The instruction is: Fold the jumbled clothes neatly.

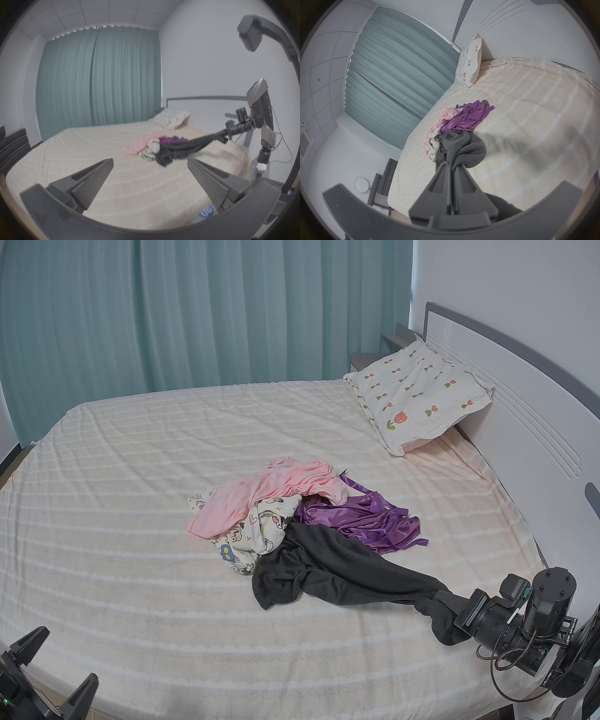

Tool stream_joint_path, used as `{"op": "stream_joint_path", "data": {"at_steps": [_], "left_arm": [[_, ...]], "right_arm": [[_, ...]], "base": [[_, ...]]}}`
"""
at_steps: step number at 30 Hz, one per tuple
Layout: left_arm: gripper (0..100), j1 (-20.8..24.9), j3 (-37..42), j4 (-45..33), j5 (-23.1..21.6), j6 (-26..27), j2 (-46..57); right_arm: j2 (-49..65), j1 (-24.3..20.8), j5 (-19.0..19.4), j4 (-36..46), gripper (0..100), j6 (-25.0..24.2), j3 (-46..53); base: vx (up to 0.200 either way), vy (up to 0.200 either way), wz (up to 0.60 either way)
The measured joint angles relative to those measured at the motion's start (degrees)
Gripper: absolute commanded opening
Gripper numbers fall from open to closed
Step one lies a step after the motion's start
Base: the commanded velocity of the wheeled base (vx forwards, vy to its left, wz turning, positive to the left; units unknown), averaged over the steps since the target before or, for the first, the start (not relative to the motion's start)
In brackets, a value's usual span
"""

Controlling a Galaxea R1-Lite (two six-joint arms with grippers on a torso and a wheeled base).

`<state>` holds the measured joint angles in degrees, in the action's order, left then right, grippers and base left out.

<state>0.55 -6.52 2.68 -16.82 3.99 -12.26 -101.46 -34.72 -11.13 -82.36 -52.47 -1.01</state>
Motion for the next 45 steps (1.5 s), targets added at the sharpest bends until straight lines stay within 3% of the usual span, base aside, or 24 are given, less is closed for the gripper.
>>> {"op": "stream_joint_path", "data": {"at_steps": [3,12,17,22,32,37,45], "left_arm": [[100,0.1,0.4,0.5,-0.5,1.3,-6.5],[100,1.9,1.0,13.2,-1.1,2.0,-29.6],[100,6.4,0.6,19.9,0.2,-2.2,-43.3],[100,12.9,-1.3,27.1,3.1,-10.1,-56.1],[100,23.9,-8.7,43.6,18.2,-27.2,-84.0],[100,28.2,-16.0,49.2,25.8,-32.6,-97.4],[100,32.1,-28.5,52.8,31.2,-38.0,-112.5]], "right_arm": [[-0.1,-0.7,0.0,0.0,0,-0.3,0.0],[-0.3,-1.6,0.0,0.0,0,-0.5,0.0],[-0.4,-1.8,0.0,0.0,0,-0.7,0.0],[-0.5,-1.9,0.0,0.0,0,-0.7,0.0],[-0.5,-1.8,0.1,0.0,0,-0.7,0.0],[-0.5,-1.7,0.0,0.0,0,-0.7,0.0],[-0.6,-1.7,0.0,0.0,0,-0.7,0.0]], "base": [[0.000,0.000,0.00],[0.000,0.000,0.00],[0.000,0.000,0.00],[0.000,0.000,0.00],[0.000,0.000,0.00],[0.000,0.000,0.00],[0.000,0.000,0.00]]}}
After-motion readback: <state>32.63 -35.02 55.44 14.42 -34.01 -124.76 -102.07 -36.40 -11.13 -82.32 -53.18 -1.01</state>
